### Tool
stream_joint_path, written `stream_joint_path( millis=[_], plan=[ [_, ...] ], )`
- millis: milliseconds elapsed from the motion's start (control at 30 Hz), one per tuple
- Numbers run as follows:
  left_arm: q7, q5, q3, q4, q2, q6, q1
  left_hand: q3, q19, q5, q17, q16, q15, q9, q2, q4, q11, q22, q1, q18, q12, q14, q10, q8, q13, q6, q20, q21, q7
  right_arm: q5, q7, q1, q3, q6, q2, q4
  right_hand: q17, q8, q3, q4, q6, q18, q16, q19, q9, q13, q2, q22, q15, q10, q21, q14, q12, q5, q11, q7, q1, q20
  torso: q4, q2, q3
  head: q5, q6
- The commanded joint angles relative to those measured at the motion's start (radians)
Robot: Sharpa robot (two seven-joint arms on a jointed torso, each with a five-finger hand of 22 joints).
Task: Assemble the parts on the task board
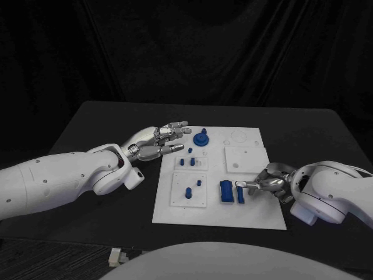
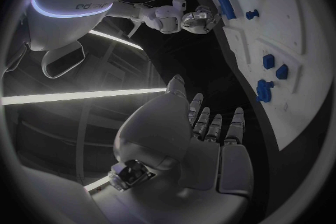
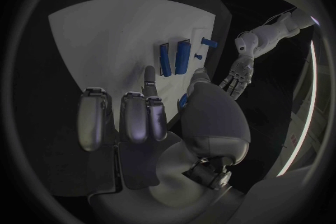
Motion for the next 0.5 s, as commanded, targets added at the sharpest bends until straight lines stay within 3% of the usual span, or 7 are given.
stream_joint_path(
  millis=[33, 100, 133, 200, 267, 333, 500],
  plan=[
    [0.040, 0.002, 0.001, 0.003, 0.000, 0.005, -0.001, 0.006, 0.008, -0.006, 0.000, 0.000, 0.006, 0.001, -0.001, -0.001, 0.008, 0.002, 0.009, 0.019, 0.004, -0.002, 0.002, 0.004, 0.002, 0.003, -0.002, 0.007, 0.006, -0.111, 0.082, -0.002, 0.000, -0.153, -0.029, 0.034, 0.029, 0.012, 0.013, -0.001, -0.008, 0.013, 0.013, 0.048, 0.005, 0.210, 0.038, 0.214, 0.002, 0.096, 0.016, 0.054, 0.014, 0.000, 0.007, 0.000, -0.049, 0.007, -0.0008, 0.000, 0.0002, 0.003, 0.000],
    [0.040, 0.002, 0.001, 0.003, 0.000, 0.005, -0.001, 0.006, 0.008, -0.006, 0.000, 0.000, 0.006, 0.001, -0.001, -0.001, 0.008, 0.002, 0.009, 0.019, 0.004, -0.002, 0.002, 0.004, 0.002, 0.003, -0.002, 0.007, 0.006, -0.147, 0.128, -0.001, 0.000, -0.205, -0.049, 0.054, 0.061, 0.024, 0.049, -0.004, -0.010, 0.007, 0.029, 0.058, 0.009, 0.233, 0.101, 0.222, 0.003, 0.101, 0.041, 0.060, 0.031, 0.025, 0.009, -0.001, -0.054, 0.008, -0.0006, 0.000, 0.0004, 0.001, 0.000],
    [0.040, 0.002, 0.001, 0.003, 0.000, 0.005, -0.002, 0.006, 0.008, -0.006, 0.000, 0.000, 0.006, 0.001, -0.001, -0.001, 0.008, 0.002, 0.009, 0.019, 0.004, -0.002, 0.002, 0.004, 0.002, 0.003, -0.002, 0.007, 0.006, -0.159, 0.144, -0.001, 0.000, -0.223, -0.057, 0.061, 0.064, 0.025, 0.056, -0.005, -0.010, 0.007, 0.030, 0.059, 0.009, 0.234, 0.117, 0.223, 0.003, 0.101, 0.043, 0.061, 0.032, 0.033, 0.008, 0.000, -0.054, 0.008, -0.0006, 0.000, 0.0005, 0.002, 0.000],
    [0.040, 0.002, 0.001, 0.003, -0.001, 0.005, -0.002, 0.007, 0.008, -0.006, 0.000, 0.000, 0.006, 0.001, -0.001, -0.002, 0.008, 0.002, 0.010, 0.019, 0.005, -0.002, 0.002, 0.004, 0.002, 0.004, -0.002, 0.007, 0.006, -0.183, 0.193, -0.001, 0.000, -0.262, -0.076, 0.079, 0.084, 0.035, 0.074, -0.009, -0.015, 0.003, 0.042, 0.065, 0.008, 0.246, 0.202, 0.228, 0.003, 0.103, 0.061, 0.064, 0.041, 0.136, 0.012, -0.001, -0.066, 0.008, -0.0005, 0.001, 0.0005, 0.000, 0.000],
    [0.039, 0.002, 0.001, 0.003, -0.001, 0.006, -0.002, 0.007, 0.009, -0.005, 0.001, 0.000, 0.006, 0.001, -0.002, -0.002, 0.009, 0.003, 0.011, 0.019, 0.005, -0.001, 0.003, 0.004, 0.002, 0.005, -0.002, 0.008, 0.007, -0.198, 0.233, -0.002, 0.000, -0.284, -0.090, 0.090, 0.100, 0.037, 0.073, -0.009, -0.019, -0.001, 0.050, 0.071, 0.002, 0.254, 0.234, 0.233, 0.002, 0.104, 0.078, 0.066, 0.046, 0.178, 0.015, 0.001, -0.065, 0.008, -0.0004, 0.000, 0.0005, -0.002, 0.000],
    [0.039, 0.002, 0.001, 0.003, 0.000, 0.006, -0.002, 0.008, 0.009, -0.003, 0.001, 0.000, 0.005, 0.002, -0.002, -0.002, 0.012, 0.002, 0.014, 0.019, 0.009, -0.001, 0.004, 0.005, 0.002, 0.009, -0.002, 0.008, 0.009, -0.208, 0.275, -0.003, 0.000, -0.292, -0.101, 0.096, 0.109, 0.031, 0.062, -0.008, -0.019, -0.004, 0.055, 0.076, -0.010, 0.259, 0.257, 0.237, 0.006, 0.105, 0.091, 0.067, 0.049, 0.174, 0.015, 0.003, -0.073, 0.011, -0.0003, 0.000, 0.0004, -0.003, 0.000],
    [0.039, 0.002, 0.001, 0.001, 0.002, 0.008, -0.002, 0.009, 0.010, 0.001, 0.001, 0.000, 0.004, 0.003, -0.002, -0.002, 0.016, 0.003, 0.017, 0.019, 0.011, -0.001, 0.006, 0.007, 0.002, 0.021, -0.001, 0.009, 0.012, -0.190, 0.328, -0.016, 0.000, -0.263, -0.106, 0.089, 0.133, -0.026, 0.014, -0.010, -0.042, -0.011, 0.068, 0.086, -0.079, 0.254, 0.319, 0.246, 0.015, 0.105, 0.121, 0.070, 0.046, 0.077, 0.037, 0.025, -0.113, 0.017, 0.0003, -0.001, -0.0001, -0.003, 0.000]
  ],
)
